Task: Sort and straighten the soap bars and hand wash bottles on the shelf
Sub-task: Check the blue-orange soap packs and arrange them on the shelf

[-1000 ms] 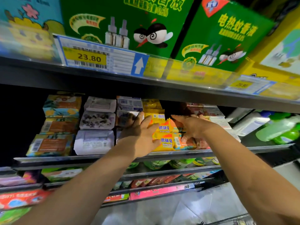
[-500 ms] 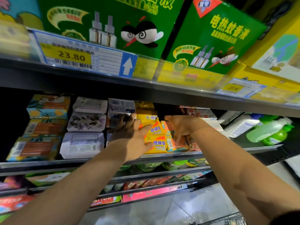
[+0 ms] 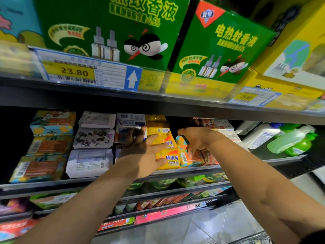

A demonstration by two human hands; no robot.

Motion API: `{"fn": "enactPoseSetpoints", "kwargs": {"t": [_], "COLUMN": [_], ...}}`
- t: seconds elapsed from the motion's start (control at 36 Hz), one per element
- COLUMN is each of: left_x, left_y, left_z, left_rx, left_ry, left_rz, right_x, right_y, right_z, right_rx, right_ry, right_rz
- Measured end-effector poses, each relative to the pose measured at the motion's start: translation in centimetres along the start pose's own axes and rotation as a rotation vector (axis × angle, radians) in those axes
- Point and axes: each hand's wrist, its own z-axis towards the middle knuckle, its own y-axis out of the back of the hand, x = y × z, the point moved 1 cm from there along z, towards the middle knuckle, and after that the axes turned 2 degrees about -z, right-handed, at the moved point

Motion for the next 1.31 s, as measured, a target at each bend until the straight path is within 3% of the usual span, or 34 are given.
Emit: {"fn": "enactPoseSetpoints", "kwargs": {"t": [0.28,0.56,0.78,0.89,1.03,1.19,1.31], "left_x": [-0.7,-0.9,-0.5,-1.7,-1.4,0.8,1.3], "left_y": [1.1,3.2,6.6,7.4,6.6,6.2,6.6], "left_z": [-0.6,-0.8,-4.6,-8.1,-10.3,-12.2,-13.5], "left_rx": [-0.017,0.117,-0.065,-0.084,-0.079,-0.106,-0.187], "left_ry": [0.003,-0.013,-0.151,-0.258,-0.236,-0.181,-0.109], "left_rz": [0.005,0.015,-0.561,-0.808,-1.101,-1.350,-1.412], "right_x": [-0.4,1.0,4.7,7.2,10.3,13.2,14.1], "right_y": [-1.0,-3.1,-5.1,-5.2,-4.9,-5.9,-7.2], "right_z": [-1.8,-6.8,-11.7,-13.0,-14.0,-13.6,-13.9], "right_rx": [-0.222,-0.669,-0.654,-0.546,-0.539,-0.673,-0.588], "right_ry": [-0.031,0.050,0.229,0.286,0.325,0.288,0.264], "right_rz": [0.012,0.175,0.911,0.946,0.928,1.224,1.486]}}
